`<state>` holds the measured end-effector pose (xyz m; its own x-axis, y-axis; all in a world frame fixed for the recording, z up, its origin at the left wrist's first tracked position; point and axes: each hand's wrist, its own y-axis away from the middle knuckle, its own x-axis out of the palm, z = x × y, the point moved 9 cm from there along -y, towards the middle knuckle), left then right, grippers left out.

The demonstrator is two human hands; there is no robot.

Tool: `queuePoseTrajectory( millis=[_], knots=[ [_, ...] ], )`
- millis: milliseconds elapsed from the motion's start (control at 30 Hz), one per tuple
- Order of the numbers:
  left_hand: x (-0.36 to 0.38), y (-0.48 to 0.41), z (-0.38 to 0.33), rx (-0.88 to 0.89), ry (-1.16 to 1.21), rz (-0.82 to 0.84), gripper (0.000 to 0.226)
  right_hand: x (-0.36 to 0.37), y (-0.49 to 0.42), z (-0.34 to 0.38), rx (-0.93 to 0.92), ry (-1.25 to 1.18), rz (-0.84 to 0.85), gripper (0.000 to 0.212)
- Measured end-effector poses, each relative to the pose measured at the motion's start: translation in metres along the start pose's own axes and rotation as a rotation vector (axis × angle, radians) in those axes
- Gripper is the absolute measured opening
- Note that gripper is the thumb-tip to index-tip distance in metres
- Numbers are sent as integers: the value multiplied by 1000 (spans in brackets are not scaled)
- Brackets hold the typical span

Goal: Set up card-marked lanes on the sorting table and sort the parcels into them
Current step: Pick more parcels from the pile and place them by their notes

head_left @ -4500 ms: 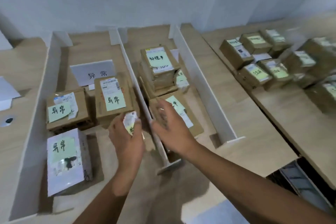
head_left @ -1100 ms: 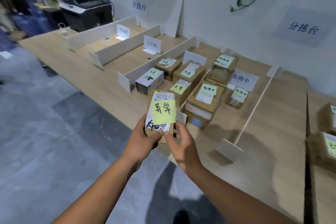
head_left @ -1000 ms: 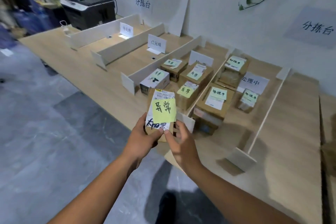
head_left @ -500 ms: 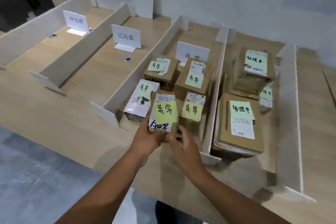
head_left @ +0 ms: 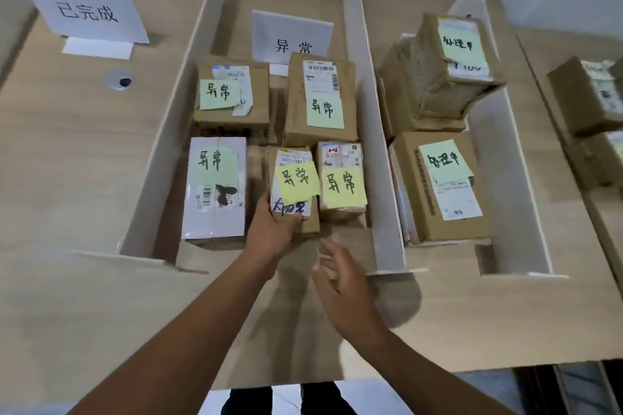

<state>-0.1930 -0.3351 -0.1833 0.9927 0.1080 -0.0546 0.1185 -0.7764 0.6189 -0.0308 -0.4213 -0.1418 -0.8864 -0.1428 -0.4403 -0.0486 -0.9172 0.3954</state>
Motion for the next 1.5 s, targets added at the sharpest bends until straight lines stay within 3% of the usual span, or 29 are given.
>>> queuePoseTrajectory(
  millis=[233, 333, 467, 533, 633, 833, 1067, 1500],
  knots=[
    [-4, 22, -21, 72, -117, -7, 69, -9, 20, 26, -13, -16, -24, 59],
    [-8, 54, -49, 221, -241, -54, 51, -41, 40, 37, -93, 12, -19, 54],
    [12, 111, -107, 452, -417, -202, 48, -121, 81, 36, -185, 26, -108, 53],
    [65, 147, -140, 601, -490, -194, 56, -174, 105, 23, -221, 4, -183, 44],
    [194, 209, -157, 726, -562, 23, 64, -268, 152, -18, -239, 13, -358, 43],
    [454, 356, -85, 877, -723, 508, 68, -460, 266, -138, -111, 29, -638, 52],
    [643, 456, -8, 837, -678, 769, 72, -628, 366, -262, 32, 15, -840, 54],
    [934, 418, 16, 739, -693, 831, 83, -860, 312, -410, 128, 76, -852, 55]
  ],
)
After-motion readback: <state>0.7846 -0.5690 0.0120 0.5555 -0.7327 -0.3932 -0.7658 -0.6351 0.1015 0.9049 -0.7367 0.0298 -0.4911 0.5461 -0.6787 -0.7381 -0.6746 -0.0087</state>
